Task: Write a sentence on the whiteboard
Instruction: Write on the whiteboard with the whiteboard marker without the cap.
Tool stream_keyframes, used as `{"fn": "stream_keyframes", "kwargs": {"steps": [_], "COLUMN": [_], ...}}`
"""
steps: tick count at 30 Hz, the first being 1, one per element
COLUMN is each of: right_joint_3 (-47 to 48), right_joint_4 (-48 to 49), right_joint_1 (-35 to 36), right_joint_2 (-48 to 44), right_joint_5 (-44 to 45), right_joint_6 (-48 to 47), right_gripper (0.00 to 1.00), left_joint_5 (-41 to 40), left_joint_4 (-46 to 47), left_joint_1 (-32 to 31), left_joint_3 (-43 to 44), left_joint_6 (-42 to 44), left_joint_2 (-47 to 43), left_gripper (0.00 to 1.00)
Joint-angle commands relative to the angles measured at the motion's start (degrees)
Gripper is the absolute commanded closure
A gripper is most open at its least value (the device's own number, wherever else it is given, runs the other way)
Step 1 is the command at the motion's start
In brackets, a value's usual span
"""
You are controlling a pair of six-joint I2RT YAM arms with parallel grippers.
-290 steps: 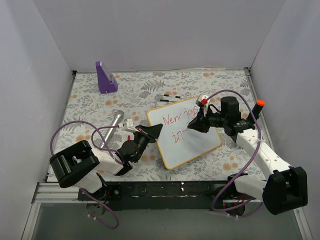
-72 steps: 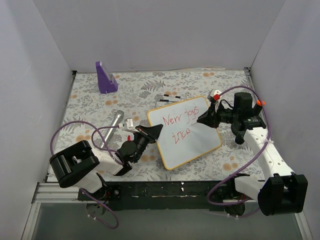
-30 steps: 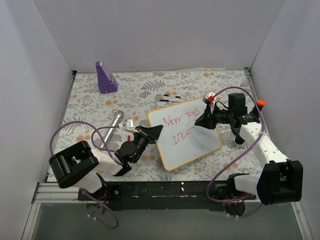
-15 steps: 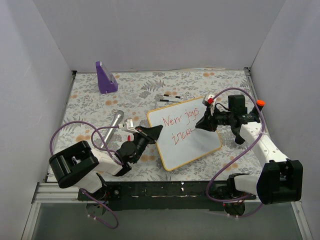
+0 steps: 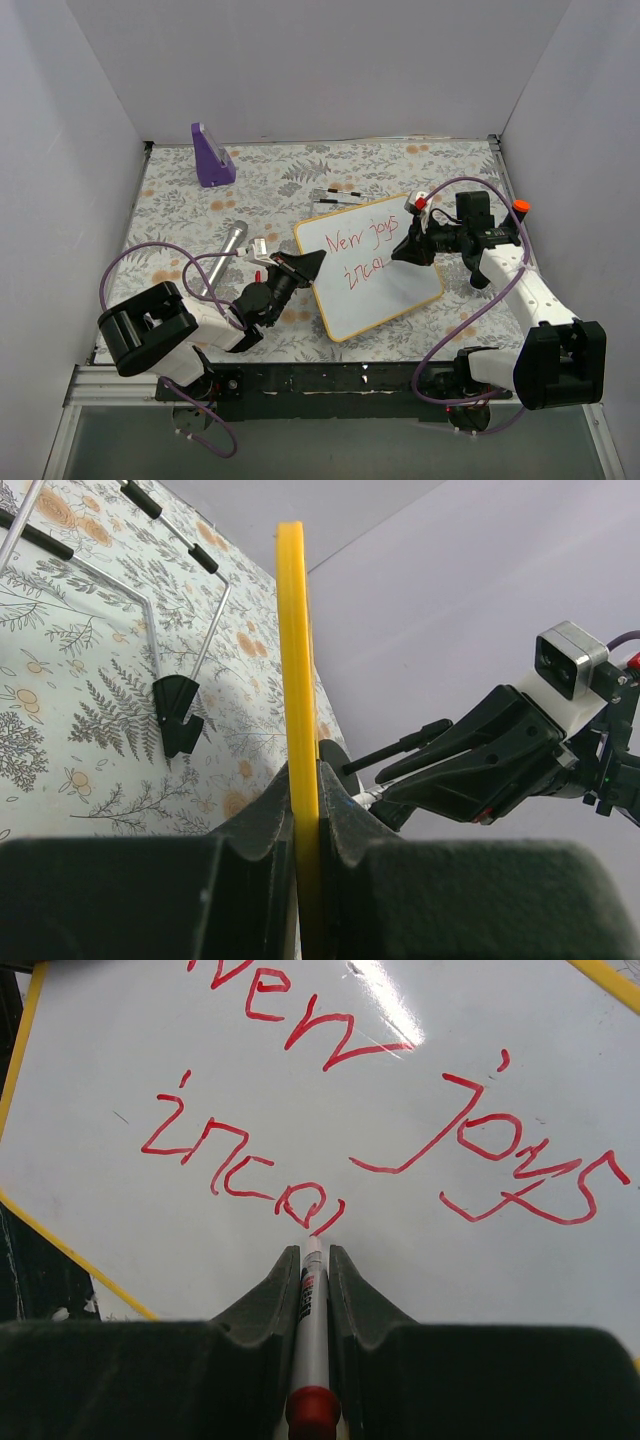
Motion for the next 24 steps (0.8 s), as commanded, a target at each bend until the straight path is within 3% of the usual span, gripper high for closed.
{"fn": "stream_keyframes", "kwargs": {"steps": [1,24], "right_joint_3": [2.4,2.6], "right_joint_4": [2.8,9.6], "right_joint_1": [0.1,-1.2], "right_joint_2": [0.6,2.2], "right_joint_5": [0.7,4.7], "right_joint_6": [1.6,7.3], "right_gripper": [0.99,0.99], "left_joint_5": [1.9,1.5], "left_joint_4": [13.3,13.9], "left_joint_1": [-0.4,-0.4], "left_joint_3": [0.3,-0.4], "left_joint_6": [4.1,4.3], "left_joint_2": [-0.9,-1.3], "left_gripper": [1.00,1.00]}}
